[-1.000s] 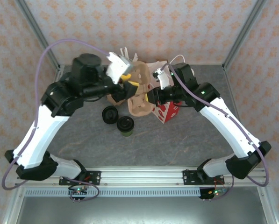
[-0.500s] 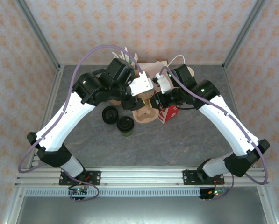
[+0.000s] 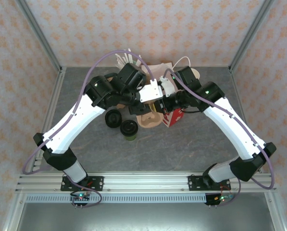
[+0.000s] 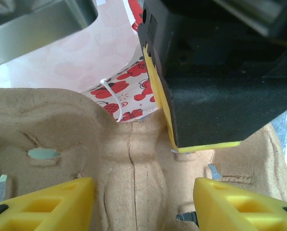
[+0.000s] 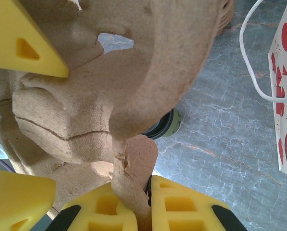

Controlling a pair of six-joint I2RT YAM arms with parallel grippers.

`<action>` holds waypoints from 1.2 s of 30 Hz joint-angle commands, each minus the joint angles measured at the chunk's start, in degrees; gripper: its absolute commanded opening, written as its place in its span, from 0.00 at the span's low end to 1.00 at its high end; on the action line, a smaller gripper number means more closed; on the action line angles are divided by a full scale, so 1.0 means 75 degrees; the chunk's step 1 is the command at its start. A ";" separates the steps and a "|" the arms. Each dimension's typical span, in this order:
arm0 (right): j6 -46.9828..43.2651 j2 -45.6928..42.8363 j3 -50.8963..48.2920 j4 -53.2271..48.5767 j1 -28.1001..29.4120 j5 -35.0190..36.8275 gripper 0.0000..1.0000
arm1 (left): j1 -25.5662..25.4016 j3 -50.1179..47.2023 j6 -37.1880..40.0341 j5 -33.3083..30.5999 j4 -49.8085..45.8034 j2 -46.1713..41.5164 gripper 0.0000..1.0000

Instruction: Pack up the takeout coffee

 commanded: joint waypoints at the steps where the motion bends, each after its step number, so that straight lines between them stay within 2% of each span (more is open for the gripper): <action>1: -0.0107 -0.0056 0.0246 -0.0079 0.0042 0.0007 0.10 | -0.0040 -0.0151 0.0139 -0.0305 0.0133 0.0018 0.56; 13: -0.0057 -0.0225 0.0198 -0.0068 0.0043 0.0013 0.10 | -0.0171 -0.0304 0.0338 -0.0663 0.0225 0.0245 0.56; 20: -0.0049 -0.0261 0.0198 -0.0076 0.0043 0.0070 0.12 | -0.0198 -0.0295 0.0363 -0.0779 0.0183 0.0380 0.48; 22: -0.0058 -0.0266 0.0224 -0.0097 0.0042 0.0083 0.12 | -0.0208 -0.0279 0.0397 -0.0849 0.0109 0.0432 0.50; 24: -0.0061 -0.0246 0.0239 -0.0114 0.0042 0.0083 0.12 | -0.0220 -0.0216 0.0408 -0.0862 -0.0004 0.0499 0.55; 27: -0.0081 -0.0266 0.0220 -0.0115 0.0042 0.0101 0.12 | -0.0236 -0.0236 0.0465 -0.0858 -0.0024 0.0528 0.56; 36: -0.0097 -0.0404 0.0175 -0.0097 0.0042 0.0241 0.12 | -0.0242 -0.0396 0.0570 -0.0852 -0.0046 0.0449 0.40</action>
